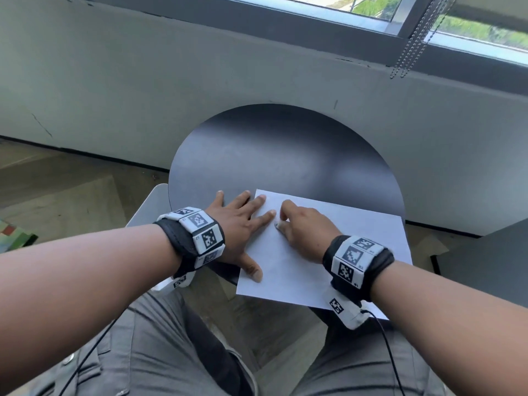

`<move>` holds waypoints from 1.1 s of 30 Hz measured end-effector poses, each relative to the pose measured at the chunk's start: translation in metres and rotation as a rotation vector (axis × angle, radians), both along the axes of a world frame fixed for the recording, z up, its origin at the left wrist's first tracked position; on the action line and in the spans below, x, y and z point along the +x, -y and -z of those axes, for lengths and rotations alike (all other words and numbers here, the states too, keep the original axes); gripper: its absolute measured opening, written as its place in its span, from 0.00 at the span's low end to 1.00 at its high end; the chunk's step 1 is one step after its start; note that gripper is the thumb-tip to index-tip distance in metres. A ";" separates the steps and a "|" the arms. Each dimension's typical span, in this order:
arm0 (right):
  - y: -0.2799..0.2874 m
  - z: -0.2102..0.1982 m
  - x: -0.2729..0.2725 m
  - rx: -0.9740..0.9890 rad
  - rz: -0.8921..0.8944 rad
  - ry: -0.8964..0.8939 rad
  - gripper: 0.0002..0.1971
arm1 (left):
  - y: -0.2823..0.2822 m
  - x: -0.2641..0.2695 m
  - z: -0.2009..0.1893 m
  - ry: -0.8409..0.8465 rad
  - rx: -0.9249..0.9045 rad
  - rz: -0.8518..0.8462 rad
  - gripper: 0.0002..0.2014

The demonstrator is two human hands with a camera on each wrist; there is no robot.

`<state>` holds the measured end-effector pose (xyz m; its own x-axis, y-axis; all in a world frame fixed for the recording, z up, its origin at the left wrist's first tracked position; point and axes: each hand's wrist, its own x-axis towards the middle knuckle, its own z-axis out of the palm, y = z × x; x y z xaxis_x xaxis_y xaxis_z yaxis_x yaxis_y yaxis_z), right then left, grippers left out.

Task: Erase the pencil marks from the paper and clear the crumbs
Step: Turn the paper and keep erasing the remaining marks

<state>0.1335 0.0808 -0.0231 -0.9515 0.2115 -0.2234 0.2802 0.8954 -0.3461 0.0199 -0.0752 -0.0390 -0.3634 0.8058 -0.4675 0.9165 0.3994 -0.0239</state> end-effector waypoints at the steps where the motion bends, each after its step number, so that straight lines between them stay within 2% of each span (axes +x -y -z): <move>1: 0.008 0.000 0.005 -0.014 -0.064 -0.005 0.09 | 0.000 0.000 0.001 0.011 0.002 -0.005 0.70; 3: 0.029 -0.001 0.020 -0.023 -0.233 0.008 0.08 | 0.000 0.001 0.001 0.034 -0.013 -0.017 0.71; 5: 0.032 -0.002 0.026 -0.006 -0.284 0.027 0.08 | -0.001 0.003 -0.001 0.041 -0.028 -0.026 0.71; 9: -0.009 -0.002 0.005 0.037 0.007 0.041 0.10 | -0.004 0.005 -0.003 0.016 -0.044 -0.030 0.71; 10: -0.011 -0.002 0.004 0.045 0.031 0.033 0.10 | -0.005 0.005 -0.003 0.015 -0.046 -0.032 0.71; 15: 0.028 0.001 0.029 -0.011 -0.252 0.045 0.07 | -0.006 0.007 -0.006 0.037 -0.061 -0.038 0.69; 16: 0.022 0.000 0.027 -0.003 -0.229 0.044 0.08 | -0.007 0.007 -0.007 0.039 -0.066 -0.038 0.69; 20: -0.020 0.002 0.007 0.035 0.046 0.023 0.10 | -0.010 0.009 -0.007 0.022 -0.091 -0.040 0.69; 22: -0.011 0.001 0.014 0.006 0.001 0.005 0.09 | -0.010 0.009 -0.008 0.028 -0.098 -0.045 0.69; 25: 0.017 0.005 0.035 -0.033 -0.233 0.026 0.07 | -0.011 0.010 -0.008 0.038 -0.089 -0.052 0.69; 26: 0.017 0.005 0.035 -0.035 -0.254 0.042 0.06 | -0.011 0.010 -0.008 0.037 -0.092 -0.053 0.69; 30: -0.019 0.003 0.012 0.031 0.007 0.036 0.09 | -0.011 0.011 -0.008 0.013 -0.096 -0.048 0.69; 31: -0.019 0.003 0.013 0.034 0.020 0.028 0.10 | -0.011 0.011 -0.008 0.012 -0.097 -0.049 0.69; 33: 0.001 0.004 0.025 0.017 -0.098 0.026 0.08 | -0.010 0.011 -0.008 0.016 -0.098 -0.047 0.69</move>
<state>0.1584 0.0796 -0.0268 -0.9616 0.1218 -0.2459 0.1999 0.9247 -0.3240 0.0311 -0.0648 -0.0306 -0.3914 0.7384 -0.5492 0.8974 0.4384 -0.0500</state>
